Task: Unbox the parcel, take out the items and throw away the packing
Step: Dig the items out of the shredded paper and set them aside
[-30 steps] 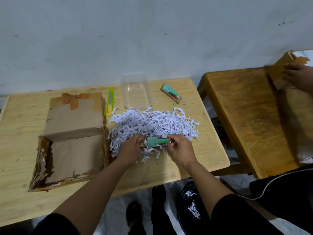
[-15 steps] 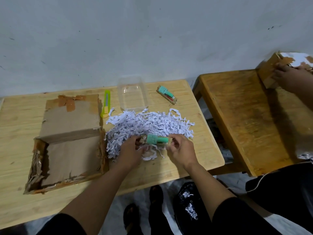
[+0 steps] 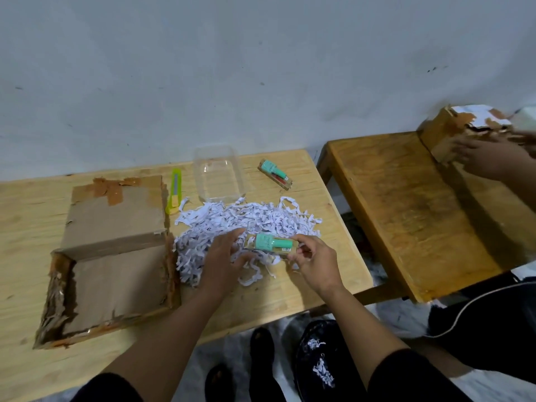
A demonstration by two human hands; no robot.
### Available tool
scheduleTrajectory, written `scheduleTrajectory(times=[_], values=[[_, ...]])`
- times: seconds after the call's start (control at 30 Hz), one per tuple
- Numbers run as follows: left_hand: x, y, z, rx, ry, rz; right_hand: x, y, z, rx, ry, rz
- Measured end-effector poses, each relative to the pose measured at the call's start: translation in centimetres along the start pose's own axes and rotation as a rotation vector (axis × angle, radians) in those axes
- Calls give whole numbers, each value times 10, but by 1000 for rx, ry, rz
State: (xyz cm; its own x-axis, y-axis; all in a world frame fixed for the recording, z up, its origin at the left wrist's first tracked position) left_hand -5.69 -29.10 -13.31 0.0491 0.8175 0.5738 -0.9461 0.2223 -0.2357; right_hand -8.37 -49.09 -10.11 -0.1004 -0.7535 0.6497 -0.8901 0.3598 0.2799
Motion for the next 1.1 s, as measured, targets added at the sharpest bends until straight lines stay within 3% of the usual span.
scheduleTrajectory(times=[0.33, 0.8, 1.1], values=[[3, 3, -7, -45, -105, 31, -7, 2, 2, -30, -31, 28], [-16, -6, -23, 172, -178, -206, 15, -69, -20, -206, -350, 217], [-17, -7, -23, 177, -202, -212, 5, -127, -37, -250, -437, 93]])
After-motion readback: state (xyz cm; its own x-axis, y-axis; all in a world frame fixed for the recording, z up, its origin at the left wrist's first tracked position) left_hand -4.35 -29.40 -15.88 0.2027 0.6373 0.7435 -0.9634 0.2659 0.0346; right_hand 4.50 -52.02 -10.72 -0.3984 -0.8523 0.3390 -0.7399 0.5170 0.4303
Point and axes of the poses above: each hand's wrist, its own y-axis away from the middle knuckle, its own x-axis out of the back of the hand, z = x × y, the point moved 4 cm from there along -y, towards the middle knuckle, and after that the axes turned 14 degrees about -x, right-handed, at the moved point
